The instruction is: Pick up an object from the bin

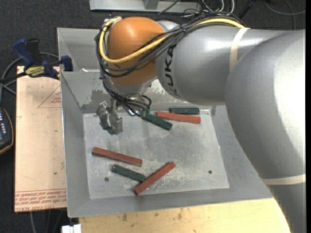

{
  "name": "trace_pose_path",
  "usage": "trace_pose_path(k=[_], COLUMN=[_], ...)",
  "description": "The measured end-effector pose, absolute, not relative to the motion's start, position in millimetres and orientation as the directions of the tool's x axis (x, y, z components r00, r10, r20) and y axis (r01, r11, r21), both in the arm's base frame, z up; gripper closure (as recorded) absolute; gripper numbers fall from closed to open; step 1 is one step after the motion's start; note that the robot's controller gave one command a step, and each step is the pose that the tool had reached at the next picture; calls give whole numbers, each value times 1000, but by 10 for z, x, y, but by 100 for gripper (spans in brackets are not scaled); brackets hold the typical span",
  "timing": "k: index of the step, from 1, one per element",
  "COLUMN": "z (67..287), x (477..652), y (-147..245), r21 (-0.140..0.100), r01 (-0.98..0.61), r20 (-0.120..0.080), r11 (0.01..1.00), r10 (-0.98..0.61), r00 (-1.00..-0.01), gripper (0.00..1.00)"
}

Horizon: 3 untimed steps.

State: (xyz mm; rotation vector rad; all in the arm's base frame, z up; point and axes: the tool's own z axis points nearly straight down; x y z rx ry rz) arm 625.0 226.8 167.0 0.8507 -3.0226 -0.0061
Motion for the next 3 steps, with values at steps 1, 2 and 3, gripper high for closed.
trace_pose_path(k=[1, 2, 3], z=[1694, 1694, 1694], x=[6272, 6272, 6273], y=[2231, 2228, 2226], r21=[1, 1, 1], r01=[-515, -515, -514], r20=[-3, -3, -3], r11=[857, 857, 858], r10=[-515, -515, -514], r00=[-857, -857, -858], gripper=[0, 100, 0])
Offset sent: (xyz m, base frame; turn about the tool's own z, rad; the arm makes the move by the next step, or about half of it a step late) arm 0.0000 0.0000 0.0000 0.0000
